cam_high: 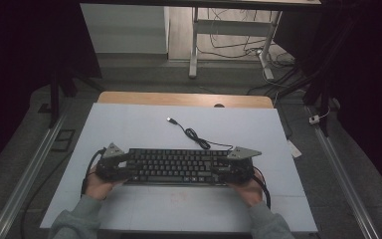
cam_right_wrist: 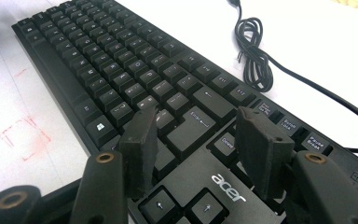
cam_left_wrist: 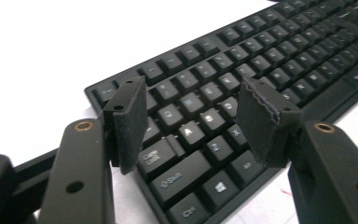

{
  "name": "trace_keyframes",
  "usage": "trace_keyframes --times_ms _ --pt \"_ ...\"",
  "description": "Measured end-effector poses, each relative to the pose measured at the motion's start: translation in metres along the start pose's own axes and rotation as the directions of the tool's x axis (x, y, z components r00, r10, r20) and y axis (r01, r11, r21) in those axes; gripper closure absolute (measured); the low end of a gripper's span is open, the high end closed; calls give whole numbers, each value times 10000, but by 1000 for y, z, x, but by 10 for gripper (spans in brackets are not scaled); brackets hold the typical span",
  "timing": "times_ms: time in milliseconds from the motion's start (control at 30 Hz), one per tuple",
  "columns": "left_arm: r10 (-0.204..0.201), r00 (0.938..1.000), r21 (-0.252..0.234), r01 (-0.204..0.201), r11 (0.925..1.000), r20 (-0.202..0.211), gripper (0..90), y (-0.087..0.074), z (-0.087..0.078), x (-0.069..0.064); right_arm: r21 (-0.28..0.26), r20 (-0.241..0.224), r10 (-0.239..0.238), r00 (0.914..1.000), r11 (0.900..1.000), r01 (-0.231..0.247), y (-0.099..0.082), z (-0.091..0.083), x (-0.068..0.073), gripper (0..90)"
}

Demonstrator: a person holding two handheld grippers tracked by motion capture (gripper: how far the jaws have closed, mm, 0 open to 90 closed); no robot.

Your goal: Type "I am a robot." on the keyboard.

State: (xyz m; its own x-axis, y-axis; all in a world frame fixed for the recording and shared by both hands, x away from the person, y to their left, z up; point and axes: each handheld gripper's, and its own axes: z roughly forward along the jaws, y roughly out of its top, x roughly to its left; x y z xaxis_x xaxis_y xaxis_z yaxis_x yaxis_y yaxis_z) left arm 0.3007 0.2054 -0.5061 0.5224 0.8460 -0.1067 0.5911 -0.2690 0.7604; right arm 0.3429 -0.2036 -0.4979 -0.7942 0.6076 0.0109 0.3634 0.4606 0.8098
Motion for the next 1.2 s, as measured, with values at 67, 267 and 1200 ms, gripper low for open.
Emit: trace_keyframes --times_ms 67,267,1200 --pt "-61 9999 10 62 10000 -82 446 -1 1 2 30 0 0 10000 10000 0 0 0 0 491" --pt "-23 9999 -1 23 10000 -170 556 -2 2 5 107 -6 -27 10000 9999 27 0 2 1 489" --pt "830 9965 971 -838 9917 127 891 -2 24 -6 225 30 -56 10000 9997 56 -1 3 0 487"
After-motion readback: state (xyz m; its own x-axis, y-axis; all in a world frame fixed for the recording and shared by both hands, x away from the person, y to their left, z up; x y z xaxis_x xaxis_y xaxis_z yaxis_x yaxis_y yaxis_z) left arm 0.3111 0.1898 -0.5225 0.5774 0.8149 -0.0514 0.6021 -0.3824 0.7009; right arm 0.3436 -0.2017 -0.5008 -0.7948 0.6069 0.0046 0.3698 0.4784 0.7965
